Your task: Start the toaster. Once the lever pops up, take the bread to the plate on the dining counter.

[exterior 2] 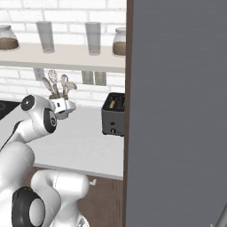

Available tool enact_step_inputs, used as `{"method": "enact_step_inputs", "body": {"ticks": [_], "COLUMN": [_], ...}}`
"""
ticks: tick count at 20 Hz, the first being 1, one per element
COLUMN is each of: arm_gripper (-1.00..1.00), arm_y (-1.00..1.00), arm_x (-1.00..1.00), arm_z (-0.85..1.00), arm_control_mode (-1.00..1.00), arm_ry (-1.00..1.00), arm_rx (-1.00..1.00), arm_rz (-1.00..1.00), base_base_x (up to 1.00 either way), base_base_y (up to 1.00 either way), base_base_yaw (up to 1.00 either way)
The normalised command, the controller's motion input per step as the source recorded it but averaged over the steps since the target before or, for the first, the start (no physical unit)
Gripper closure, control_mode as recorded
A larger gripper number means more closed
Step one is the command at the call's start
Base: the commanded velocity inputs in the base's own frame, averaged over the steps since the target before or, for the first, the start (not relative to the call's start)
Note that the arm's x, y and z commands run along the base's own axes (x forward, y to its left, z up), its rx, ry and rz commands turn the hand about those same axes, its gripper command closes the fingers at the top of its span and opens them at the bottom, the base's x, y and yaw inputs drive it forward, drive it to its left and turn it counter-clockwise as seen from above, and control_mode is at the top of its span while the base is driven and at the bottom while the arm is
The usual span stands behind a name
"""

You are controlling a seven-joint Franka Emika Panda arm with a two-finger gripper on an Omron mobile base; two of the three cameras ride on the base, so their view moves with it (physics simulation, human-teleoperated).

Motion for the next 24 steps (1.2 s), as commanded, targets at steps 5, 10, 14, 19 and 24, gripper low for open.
{"method": "enact_step_inputs", "body": {"ticks": [5,10,14,19,24], "arm_gripper": [-1.00,-1.00,-1.00,-1.00,-1.00], "arm_y": [0.00,0.00,0.00,0.00,0.00], "arm_x": [0.00,0.00,0.00,0.00,0.00], "arm_z": [0.00,0.00,0.00,0.00,0.00], "arm_control_mode": [-1.00,-1.00,-1.00,-1.00,-1.00], "arm_ry": [0.00,0.00,0.00,0.00,0.00], "arm_rx": [0.00,0.00,0.00,0.00,0.00], "arm_rz": [0.00,0.00,0.00,0.00,0.00], "base_base_x": [0.00,0.00,0.00,0.00,0.00], "base_base_y": [0.00,0.00,0.00,0.00,0.00], "base_base_yaw": [0.00,0.00,0.00,0.00,0.00]}}
